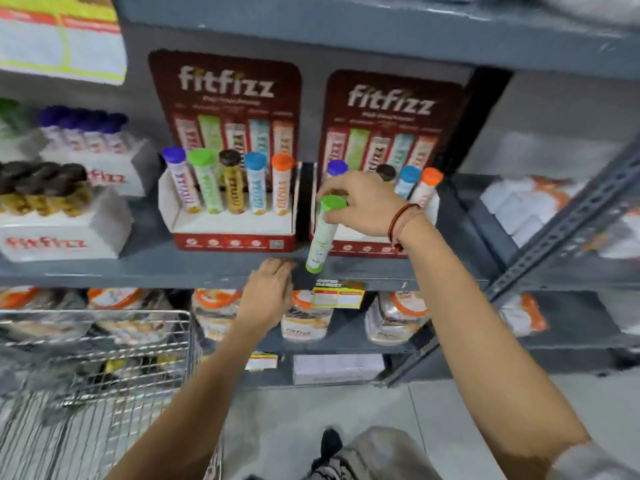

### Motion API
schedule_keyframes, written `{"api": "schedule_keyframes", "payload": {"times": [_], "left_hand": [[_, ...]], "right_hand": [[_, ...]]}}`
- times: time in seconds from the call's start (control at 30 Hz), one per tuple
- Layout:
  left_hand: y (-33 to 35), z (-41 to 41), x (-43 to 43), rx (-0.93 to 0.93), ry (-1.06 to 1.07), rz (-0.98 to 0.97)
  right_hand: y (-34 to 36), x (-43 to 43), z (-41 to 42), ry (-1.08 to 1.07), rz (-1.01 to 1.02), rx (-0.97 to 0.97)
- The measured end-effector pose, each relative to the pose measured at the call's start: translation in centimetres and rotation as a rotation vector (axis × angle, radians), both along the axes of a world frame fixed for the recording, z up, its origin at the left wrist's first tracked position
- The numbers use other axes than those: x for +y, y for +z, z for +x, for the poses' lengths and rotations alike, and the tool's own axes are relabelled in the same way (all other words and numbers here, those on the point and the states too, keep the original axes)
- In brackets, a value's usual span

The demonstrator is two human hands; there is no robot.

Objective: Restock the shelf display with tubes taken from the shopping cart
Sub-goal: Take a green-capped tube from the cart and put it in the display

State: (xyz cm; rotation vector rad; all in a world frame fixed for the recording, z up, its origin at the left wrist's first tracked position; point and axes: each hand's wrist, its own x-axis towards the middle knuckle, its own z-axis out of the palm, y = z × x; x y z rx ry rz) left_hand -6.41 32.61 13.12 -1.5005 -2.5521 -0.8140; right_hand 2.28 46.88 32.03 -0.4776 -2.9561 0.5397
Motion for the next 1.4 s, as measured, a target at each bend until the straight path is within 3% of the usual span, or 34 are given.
{"api": "schedule_keyframes", "payload": {"times": [0.3, 0.67, 0.9, 1.4], "left_hand": [[-1.8, 1.2, 1.0, 0.03, -0.058, -0.045], [-2.5, 1.2, 0.6, 0.054, -0.065, -0.059], [-2.6, 1.2, 0.5, 0.075, -0.078, -0.07], [-3.2, 0.7, 0.4, 0.073, -0.099, -0.089]], "right_hand": [[1.9, 4.6, 3.0, 0.007, -0.04, -0.108], [1.4, 6.6, 1.8, 0.032, 0.062, 0.092], [1.1, 8.1, 0.6, -0.029, 0.146, 0.03], [0.3, 10.2, -2.4, -0.104, 0.134, 0.033]]}}
